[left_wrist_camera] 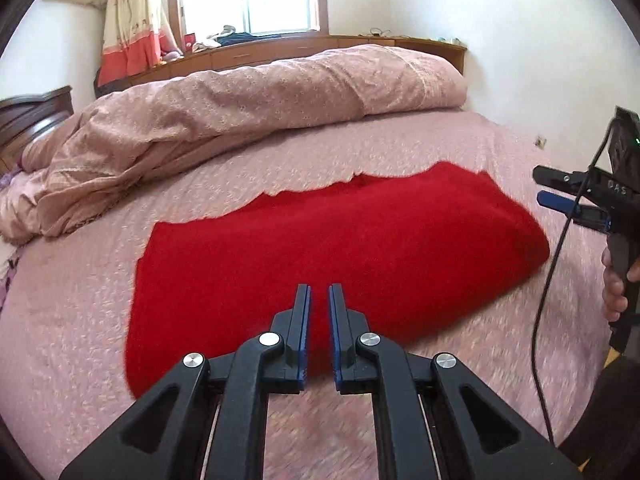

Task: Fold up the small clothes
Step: 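Grasp one side edge of the folded cardigan with the right tool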

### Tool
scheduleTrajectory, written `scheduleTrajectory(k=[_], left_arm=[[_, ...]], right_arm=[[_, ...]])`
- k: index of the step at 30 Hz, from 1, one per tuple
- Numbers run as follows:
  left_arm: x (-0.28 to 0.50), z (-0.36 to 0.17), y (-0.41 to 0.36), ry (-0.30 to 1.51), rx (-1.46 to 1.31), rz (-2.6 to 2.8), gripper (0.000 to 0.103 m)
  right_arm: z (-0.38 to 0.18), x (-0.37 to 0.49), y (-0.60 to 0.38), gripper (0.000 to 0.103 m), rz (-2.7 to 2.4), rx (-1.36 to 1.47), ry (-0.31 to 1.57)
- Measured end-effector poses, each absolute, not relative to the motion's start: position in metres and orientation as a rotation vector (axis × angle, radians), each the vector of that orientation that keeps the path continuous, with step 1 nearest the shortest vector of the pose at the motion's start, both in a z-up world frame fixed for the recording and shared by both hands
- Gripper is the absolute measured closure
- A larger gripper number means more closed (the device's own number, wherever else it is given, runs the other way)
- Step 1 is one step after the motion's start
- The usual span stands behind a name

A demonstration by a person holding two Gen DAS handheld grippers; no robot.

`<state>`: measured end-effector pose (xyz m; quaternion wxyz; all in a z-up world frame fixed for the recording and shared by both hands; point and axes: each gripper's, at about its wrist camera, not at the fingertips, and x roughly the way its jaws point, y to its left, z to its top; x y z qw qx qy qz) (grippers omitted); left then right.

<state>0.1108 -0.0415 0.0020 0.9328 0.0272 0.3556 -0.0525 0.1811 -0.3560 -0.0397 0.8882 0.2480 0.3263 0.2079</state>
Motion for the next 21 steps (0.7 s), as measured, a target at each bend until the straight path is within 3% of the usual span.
scheduleTrajectory(k=[3,6,12,15,17,19,21], left_arm=[[0.131,-0.004,-0.042,0.759,-0.011,-0.107,0.099],[0.141,-0.015,-0.046,0.775,-0.027,-0.111,0.099],[0.140,-0.027,-0.040,0.804,-0.043,-0.091,0.099],[0.145,-0.022,-0.036,0.789,-0.069,-0.094,0.099],[0.149,-0.019,-0.037,0.788,-0.084,-0.101,0.099],[0.154,-0.015,-0.040,0.785,-0.099,-0.121,0.099],[0.159,-0.011,-0.044,0.776,-0.094,-0.126,0.099]], right_arm=[[-0.041,0.192,-0.370,0.034,0.425,0.613,0.660],[-0.050,0.202,-0.368,0.052,0.404,0.639,0.709],[-0.058,0.220,-0.357,0.052,0.403,0.549,0.789],[-0.061,0.219,-0.359,0.040,0.337,0.466,0.786],[-0.062,0.217,-0.364,0.037,0.322,0.424,0.774],[-0.066,0.221,-0.367,0.021,0.356,0.411,0.802],[-0.077,0.231,-0.366,0.016,0.459,0.457,0.891]])
